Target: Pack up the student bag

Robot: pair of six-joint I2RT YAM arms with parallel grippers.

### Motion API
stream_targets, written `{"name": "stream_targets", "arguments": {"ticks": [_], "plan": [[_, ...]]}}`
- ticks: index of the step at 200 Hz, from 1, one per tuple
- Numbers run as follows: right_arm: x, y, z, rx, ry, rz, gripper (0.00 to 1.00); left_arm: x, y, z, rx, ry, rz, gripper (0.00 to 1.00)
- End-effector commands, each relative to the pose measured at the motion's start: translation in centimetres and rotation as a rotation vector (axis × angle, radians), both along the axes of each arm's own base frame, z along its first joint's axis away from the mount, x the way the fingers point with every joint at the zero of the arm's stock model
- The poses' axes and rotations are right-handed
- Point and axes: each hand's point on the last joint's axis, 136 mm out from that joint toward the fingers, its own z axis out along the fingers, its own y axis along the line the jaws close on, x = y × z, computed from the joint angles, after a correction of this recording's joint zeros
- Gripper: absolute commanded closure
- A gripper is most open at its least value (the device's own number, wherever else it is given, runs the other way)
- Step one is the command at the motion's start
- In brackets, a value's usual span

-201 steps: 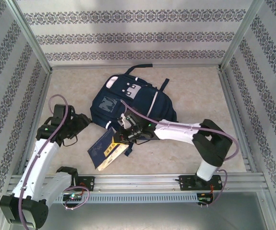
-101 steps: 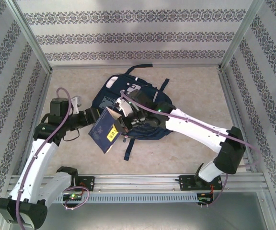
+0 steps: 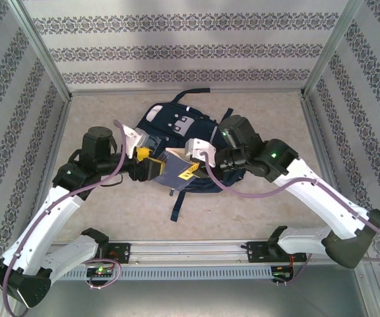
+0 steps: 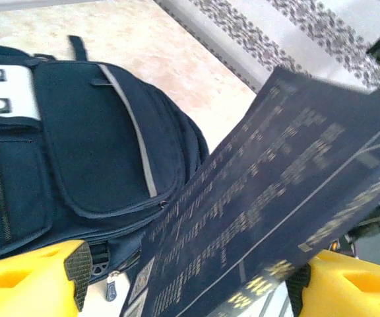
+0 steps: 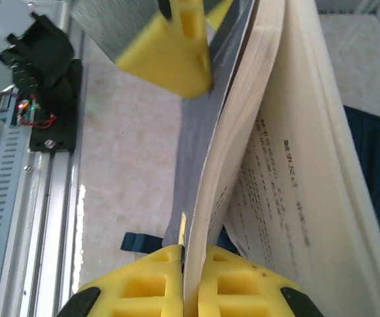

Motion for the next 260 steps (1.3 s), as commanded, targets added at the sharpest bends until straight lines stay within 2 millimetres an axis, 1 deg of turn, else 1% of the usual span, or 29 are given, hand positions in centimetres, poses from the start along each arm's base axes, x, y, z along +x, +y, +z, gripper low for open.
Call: {"name": "stream_targets", "arguments": {"ticks": [1, 17, 27, 43, 58, 80, 88, 102, 107, 112, 113, 114, 115, 116, 121, 127, 141, 149, 151, 153, 155, 165, 177, 191, 196, 210, 231, 244, 260], "plan": [[-2.0, -0.6, 2.3, 0.089, -0.040, 0.133, 1.00, -1.4, -1.9, 0.8, 0.006, -0.143, -0.156, 0.24], [-1.6, -0.9, 2.7, 0.106, -0.025, 0.112, 1.00, -1.9, -2.4, 1.5, -0.014, -0.173, -0.197, 0.31], [-1.4, -1.0, 2.6, 0.109, -0.016, 0.102, 1.00, -2.3, -2.8, 1.7, -0.026, -0.184, -0.227, 0.39], [-1.0, -1.1, 2.4, 0.114, -0.003, 0.085, 1.00, -3.1, -3.4, 1.8, -0.028, -0.193, -0.286, 0.62], [-0.4, -1.1, 2.1, 0.123, 0.002, 0.054, 1.00, -3.9, -3.9, 1.5, -0.018, -0.191, -0.340, 0.76], [0.4, -1.2, 2.3, 0.160, 0.012, 0.020, 1.00, -4.1, -4.3, 1.1, -0.015, -0.166, -0.372, 1.00], [0.6, -1.3, 2.5, 0.174, 0.009, 0.006, 1.00, -4.0, -4.3, 1.0, -0.017, -0.163, -0.374, 1.00], [1.6, -1.5, 2.7, 0.186, -0.010, -0.050, 0.88, -3.8, -4.4, 1.4, -0.028, -0.171, -0.366, 1.00], [2.1, -1.6, 2.7, 0.189, -0.019, -0.084, 0.79, -3.7, -4.4, 1.7, -0.036, -0.181, -0.357, 1.00], [2.8, -1.7, 2.8, 0.196, -0.032, -0.126, 0.66, -3.5, -4.4, 2.0, -0.045, -0.192, -0.343, 1.00], [3.0, -1.8, 2.8, 0.196, -0.035, -0.140, 0.61, -3.4, -4.4, 2.1, -0.047, -0.195, -0.339, 1.00], [3.4, -1.9, 2.8, 0.198, -0.044, -0.162, 0.54, -3.4, -4.4, 2.1, -0.050, -0.197, -0.334, 1.00], [3.6, -2.0, 2.8, 0.200, -0.047, -0.176, 0.50, -3.3, -4.4, 2.2, -0.052, -0.199, -0.329, 1.00], [3.6, -2.0, 2.8, 0.200, -0.047, -0.176, 0.50, -3.3, -4.4, 2.2, -0.055, -0.201, -0.325, 1.00], [4.5, -2.4, 3.0, 0.212, -0.064, -0.241, 0.38, -3.0, -4.4, 2.7, -0.074, -0.219, -0.302, 1.00], [5.3, -2.8, 3.4, 0.230, -0.079, -0.302, 0.33, -2.4, -4.2, 3.3, -0.100, -0.240, -0.255, 1.00], [6.4, -3.6, 4.3, 0.294, -0.076, -0.417, 0.31, -0.7, -3.7, 5.3, -0.200, -0.285, -0.116, 1.00], [7.0, -4.1, 5.0, 0.363, -0.058, -0.491, 0.31, 0.9, -3.0, 6.5, -0.295, -0.281, 0.010, 1.00], [7.2, -4.3, 5.2, 0.391, -0.055, -0.518, 0.31, 1.3, -2.8, 6.4, -0.316, -0.269, 0.046, 1.00], [7.3, -4.4, 5.2, 0.402, -0.049, -0.528, 0.31, 1.6, -2.5, 7.2, -0.355, -0.280, 0.078, 1.00], [7.5, -4.6, 5.4, 0.423, -0.042, -0.549, 0.31, 2.0, -2.2, 7.1, -0.379, -0.267, 0.113, 1.00], [8.1, -5.4, 6.0, 0.531, 0.006, -0.646, 0.30, 3.3, -0.8, 8.9, -0.570, -0.270, 0.240, 1.00], [8.7, -6.4, 6.4, 0.642, 0.095, -0.752, 0.29, 4.7, 0.8, 9.7, -0.756, -0.229, 0.359, 1.00], [8.9, -6.6, 6.2, 0.690, 0.209, -0.811, 0.29, 6.4, 2.0, 9.7, -0.885, -0.154, 0.474, 1.00], [8.9, -6.6, 5.7, 0.682, 0.267, -0.838, 0.28, 7.0, 2.3, 9.7, -0.918, -0.131, 0.503, 1.00], [8.7, -5.7, 5.3, 0.669, 0.365, -0.828, 0.31, 8.0, 3.0, 9.9, -0.989, -0.079, 0.571, 1.00], [9.4, -5.6, 4.4, 0.798, 0.567, -0.906, 0.32, 9.2, 3.9, 10.0, -1.047, 0.001, 0.669, 1.00], [9.8, -5.5, 3.7, 0.842, 0.730, -0.953, 0.28, 9.6, 4.6, 10.2, -1.075, 0.019, 0.713, 1.00], [10.1, -4.5, 3.5, 0.909, 0.932, -0.924, 0.21, 10.0, 5.1, 10.1, -1.107, 0.058, 0.758, 1.00]]}}
